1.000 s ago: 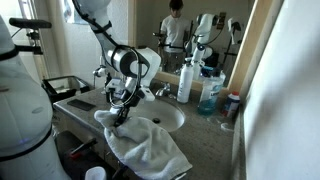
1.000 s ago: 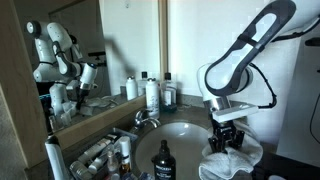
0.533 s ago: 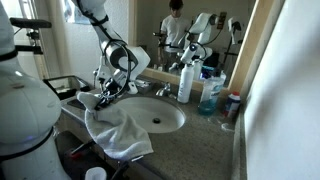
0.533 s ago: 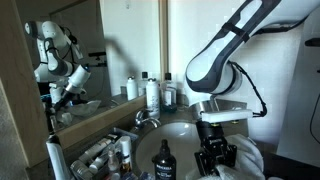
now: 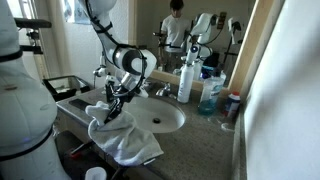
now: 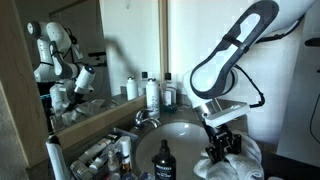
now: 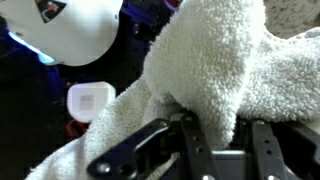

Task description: Use the towel to wipe the surface

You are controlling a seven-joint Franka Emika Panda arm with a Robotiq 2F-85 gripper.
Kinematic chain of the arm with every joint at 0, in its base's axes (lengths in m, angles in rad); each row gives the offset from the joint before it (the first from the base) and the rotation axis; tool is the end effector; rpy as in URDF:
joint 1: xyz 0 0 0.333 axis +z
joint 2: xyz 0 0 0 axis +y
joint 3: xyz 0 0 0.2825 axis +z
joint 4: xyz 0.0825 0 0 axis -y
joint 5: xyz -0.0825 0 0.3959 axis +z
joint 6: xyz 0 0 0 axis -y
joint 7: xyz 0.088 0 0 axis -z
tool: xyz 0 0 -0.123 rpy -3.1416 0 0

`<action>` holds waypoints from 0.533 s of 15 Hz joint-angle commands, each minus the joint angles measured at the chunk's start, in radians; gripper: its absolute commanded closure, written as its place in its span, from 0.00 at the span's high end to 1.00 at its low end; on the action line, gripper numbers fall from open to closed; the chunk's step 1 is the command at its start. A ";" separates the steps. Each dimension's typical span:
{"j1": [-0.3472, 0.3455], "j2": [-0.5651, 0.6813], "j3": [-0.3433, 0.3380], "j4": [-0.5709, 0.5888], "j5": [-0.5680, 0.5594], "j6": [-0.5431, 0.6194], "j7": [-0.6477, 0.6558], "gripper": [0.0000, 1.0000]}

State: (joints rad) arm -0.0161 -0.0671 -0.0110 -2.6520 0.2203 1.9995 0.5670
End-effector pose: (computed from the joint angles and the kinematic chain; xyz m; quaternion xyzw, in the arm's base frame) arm 0.3499 0.0071 0.1777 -0.8887 0.3479 0.2985 0.0034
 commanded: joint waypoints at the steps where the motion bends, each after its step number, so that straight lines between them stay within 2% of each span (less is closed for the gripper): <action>1: -0.060 -0.008 -0.037 -0.011 -0.151 -0.032 0.111 0.07; 3: -0.090 -0.008 -0.060 -0.020 -0.247 -0.020 0.178 0.07; 5: -0.117 -0.016 -0.084 -0.044 -0.309 0.045 0.221 0.07; 7: -0.128 -0.020 -0.094 -0.061 -0.349 0.114 0.261 0.07; 8: -0.122 -0.020 -0.090 -0.064 -0.332 0.138 0.260 0.07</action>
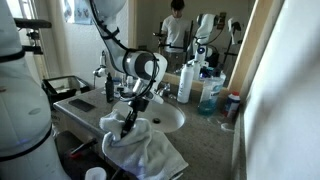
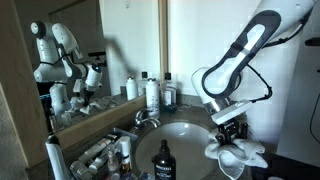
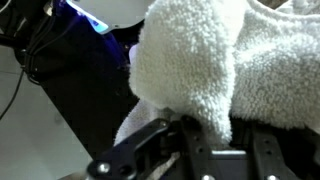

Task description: Use the towel to wipe the surface

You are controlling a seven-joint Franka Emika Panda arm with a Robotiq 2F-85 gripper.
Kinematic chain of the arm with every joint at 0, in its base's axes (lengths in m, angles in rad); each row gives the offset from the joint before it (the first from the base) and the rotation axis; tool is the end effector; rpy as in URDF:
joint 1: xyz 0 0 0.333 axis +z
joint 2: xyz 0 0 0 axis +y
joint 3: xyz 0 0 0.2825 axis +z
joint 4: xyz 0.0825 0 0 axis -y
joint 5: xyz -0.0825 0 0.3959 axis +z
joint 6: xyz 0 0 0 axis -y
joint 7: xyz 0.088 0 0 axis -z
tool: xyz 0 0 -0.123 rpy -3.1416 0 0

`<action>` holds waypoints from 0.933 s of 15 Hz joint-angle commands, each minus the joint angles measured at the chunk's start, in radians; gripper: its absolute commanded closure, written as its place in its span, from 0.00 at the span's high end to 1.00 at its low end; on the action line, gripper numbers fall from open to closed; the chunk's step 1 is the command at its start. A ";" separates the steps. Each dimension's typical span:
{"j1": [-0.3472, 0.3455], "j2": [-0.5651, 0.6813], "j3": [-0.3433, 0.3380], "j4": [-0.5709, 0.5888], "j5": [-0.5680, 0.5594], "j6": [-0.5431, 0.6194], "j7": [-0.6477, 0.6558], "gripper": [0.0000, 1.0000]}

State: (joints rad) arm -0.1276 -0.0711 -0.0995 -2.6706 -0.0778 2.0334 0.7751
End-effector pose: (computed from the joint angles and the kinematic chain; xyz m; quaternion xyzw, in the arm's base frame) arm 0.3357 -0.0820 0.1730 0.8548 -0.4368 -0.2619 0.0998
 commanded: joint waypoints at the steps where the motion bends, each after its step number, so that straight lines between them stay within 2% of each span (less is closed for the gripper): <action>1: -0.003 -0.017 0.002 -0.045 0.013 0.113 0.034 0.07; 3: 0.023 -0.019 0.014 -0.041 0.153 0.122 -0.033 0.07; 7: 0.093 -0.012 0.055 -0.010 0.505 0.093 -0.229 0.07; 9: 0.121 0.006 0.080 0.017 0.611 0.054 -0.286 0.07; 12: 0.143 0.041 0.105 0.049 0.668 0.018 -0.321 0.07; 14: 0.142 0.069 0.111 0.062 0.595 0.021 -0.273 0.07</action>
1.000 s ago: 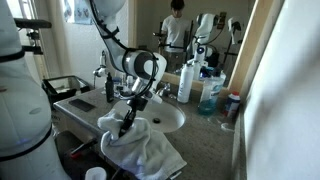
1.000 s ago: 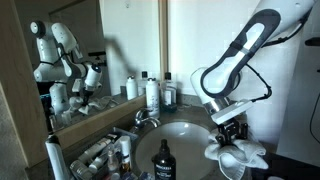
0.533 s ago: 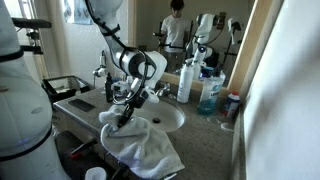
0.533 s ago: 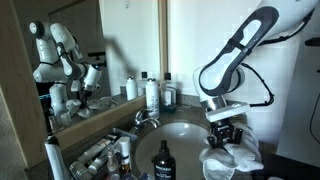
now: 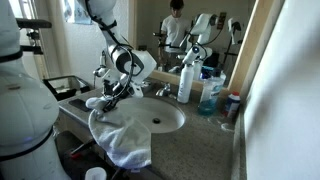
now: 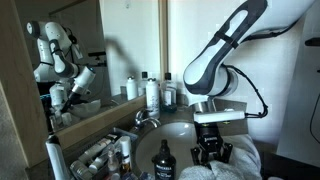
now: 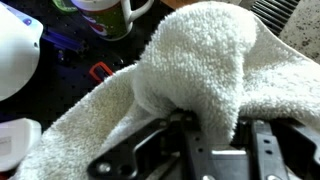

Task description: Use the towel to wipe the surface

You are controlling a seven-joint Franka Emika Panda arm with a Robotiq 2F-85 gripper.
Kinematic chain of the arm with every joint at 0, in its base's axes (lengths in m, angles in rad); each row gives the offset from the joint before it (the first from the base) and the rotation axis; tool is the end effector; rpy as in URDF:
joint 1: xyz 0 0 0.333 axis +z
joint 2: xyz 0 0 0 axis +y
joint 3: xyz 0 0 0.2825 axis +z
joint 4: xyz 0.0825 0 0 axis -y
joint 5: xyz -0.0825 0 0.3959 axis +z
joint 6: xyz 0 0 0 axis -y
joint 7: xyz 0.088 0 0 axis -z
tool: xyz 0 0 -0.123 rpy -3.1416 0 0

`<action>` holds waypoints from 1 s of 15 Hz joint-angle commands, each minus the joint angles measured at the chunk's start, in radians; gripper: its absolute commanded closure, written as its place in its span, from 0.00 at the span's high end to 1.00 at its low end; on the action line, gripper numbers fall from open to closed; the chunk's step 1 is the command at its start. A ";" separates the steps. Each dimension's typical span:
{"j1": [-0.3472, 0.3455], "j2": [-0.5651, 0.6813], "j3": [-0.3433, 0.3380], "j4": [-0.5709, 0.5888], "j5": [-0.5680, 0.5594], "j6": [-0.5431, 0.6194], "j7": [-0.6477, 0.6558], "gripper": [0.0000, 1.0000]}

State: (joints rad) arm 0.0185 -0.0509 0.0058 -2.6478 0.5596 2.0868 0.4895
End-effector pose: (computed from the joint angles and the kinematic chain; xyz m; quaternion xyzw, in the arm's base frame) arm 0.3678 0.0426 0.1782 -0.8606 0.4017 0.2848 0.1298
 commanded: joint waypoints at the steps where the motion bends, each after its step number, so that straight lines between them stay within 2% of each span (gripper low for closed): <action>1: -0.010 0.057 0.004 0.039 -0.125 -0.015 0.068 0.07; 7: -0.048 0.034 -0.040 0.044 -0.560 0.011 0.350 0.07; 12: -0.107 0.017 -0.098 0.029 -0.911 0.001 0.588 0.07; 13: -0.116 0.020 -0.107 0.029 -0.954 -0.008 0.621 0.07; 15: -0.127 0.036 -0.119 0.023 -0.933 -0.018 0.595 0.07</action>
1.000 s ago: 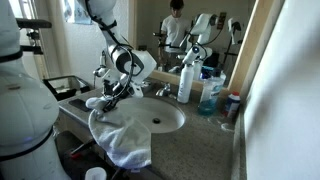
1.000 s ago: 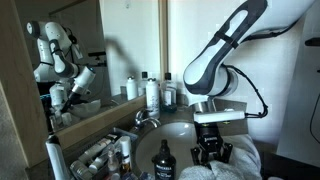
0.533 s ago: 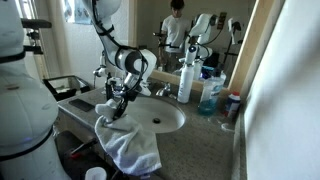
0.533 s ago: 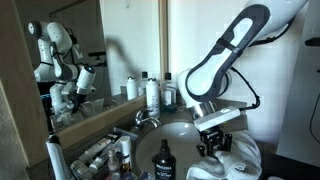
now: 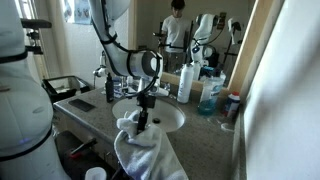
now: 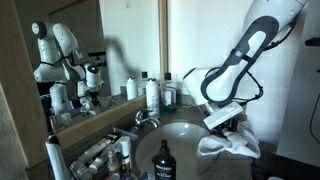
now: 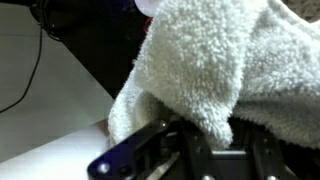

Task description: Use the towel to wipe the surface

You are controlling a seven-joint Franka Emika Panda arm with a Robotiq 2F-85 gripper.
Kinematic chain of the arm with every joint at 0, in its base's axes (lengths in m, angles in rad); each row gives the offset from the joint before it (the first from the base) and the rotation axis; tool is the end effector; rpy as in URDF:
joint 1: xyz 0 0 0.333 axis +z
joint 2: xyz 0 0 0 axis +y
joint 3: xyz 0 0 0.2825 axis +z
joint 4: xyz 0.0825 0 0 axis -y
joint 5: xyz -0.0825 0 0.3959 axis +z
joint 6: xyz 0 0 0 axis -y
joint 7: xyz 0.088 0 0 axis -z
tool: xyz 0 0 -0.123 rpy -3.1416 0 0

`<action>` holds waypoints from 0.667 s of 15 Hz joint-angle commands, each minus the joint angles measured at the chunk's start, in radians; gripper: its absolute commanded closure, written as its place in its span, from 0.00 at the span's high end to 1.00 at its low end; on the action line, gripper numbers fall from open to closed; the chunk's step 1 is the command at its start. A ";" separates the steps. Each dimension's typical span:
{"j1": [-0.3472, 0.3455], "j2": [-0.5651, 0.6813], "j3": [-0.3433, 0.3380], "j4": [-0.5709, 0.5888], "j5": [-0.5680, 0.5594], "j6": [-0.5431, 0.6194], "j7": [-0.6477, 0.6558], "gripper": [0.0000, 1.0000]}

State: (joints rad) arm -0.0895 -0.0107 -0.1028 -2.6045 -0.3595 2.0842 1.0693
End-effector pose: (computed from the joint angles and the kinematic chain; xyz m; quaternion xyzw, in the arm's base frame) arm 0.3652 -0.0938 0.1731 0.8423 -0.4612 -0.1701 0.2212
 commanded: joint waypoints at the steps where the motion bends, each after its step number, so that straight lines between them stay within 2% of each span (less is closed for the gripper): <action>1: -0.019 0.003 -0.011 -0.023 0.051 -0.019 -0.044 0.06; 6: 0.010 0.019 0.014 -0.007 0.384 -0.042 -0.294 0.06; 10: 0.038 0.025 0.049 0.016 0.585 -0.087 -0.443 0.06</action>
State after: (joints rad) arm -0.0777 -0.0035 -0.0816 -2.6076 0.1034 2.0315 0.7108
